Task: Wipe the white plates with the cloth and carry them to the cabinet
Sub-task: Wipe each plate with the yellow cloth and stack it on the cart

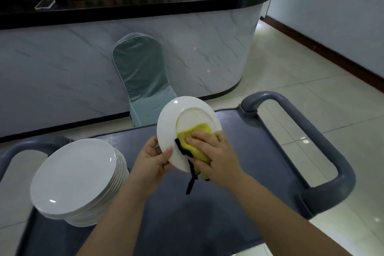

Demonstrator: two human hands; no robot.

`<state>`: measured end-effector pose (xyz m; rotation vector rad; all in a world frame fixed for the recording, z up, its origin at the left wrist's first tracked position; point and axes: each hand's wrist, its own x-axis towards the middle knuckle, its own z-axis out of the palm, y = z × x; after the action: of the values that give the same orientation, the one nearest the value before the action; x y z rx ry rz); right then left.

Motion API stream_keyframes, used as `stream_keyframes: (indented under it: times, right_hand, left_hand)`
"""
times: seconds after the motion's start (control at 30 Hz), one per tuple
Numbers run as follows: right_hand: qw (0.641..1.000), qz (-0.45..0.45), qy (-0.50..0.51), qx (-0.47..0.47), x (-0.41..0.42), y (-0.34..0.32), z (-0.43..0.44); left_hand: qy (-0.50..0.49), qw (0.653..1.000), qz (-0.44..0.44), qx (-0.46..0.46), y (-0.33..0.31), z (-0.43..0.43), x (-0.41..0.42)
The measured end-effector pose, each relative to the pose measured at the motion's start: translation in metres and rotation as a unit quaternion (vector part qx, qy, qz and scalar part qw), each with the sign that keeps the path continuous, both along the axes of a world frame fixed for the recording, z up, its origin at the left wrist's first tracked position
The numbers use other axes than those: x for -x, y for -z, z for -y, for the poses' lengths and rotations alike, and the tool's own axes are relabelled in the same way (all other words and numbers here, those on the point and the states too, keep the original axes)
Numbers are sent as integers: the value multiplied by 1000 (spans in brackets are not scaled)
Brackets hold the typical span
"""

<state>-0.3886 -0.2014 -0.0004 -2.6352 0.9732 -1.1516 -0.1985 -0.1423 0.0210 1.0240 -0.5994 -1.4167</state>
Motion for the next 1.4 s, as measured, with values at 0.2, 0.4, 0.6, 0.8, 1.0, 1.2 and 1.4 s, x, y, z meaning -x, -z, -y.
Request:
stream_keyframes:
  times: [0.2, 0.4, 0.6, 0.8, 1.0, 1.2, 1.4]
  right_hand:
    - [971, 30, 214, -102, 40, -3, 26]
    - [993, -25, 90, -69, 32, 14, -7]
    - [953, -6, 266, -146, 102, 42, -25]
    - [921, 43, 333, -197, 135, 41, -32]
    - [907, 41, 354, -226, 149, 49, -42]
    - [888, 59, 375, -260, 154, 57, -47]
    - [886, 32, 364, -287, 149, 65, -56]
  left_hand:
    - [95, 994, 51, -15, 9, 14, 2]
    - [108, 992, 35, -53, 26, 36, 26]
    - [79, 962, 262, -5, 31, 81, 55]
    - [107, 742, 652, 119, 34, 135, 120]
    - [205, 554, 785, 189, 70, 148, 152]
    - [318, 471, 794, 213, 113, 125, 155]
    - [331, 453, 799, 215, 139, 110, 170]
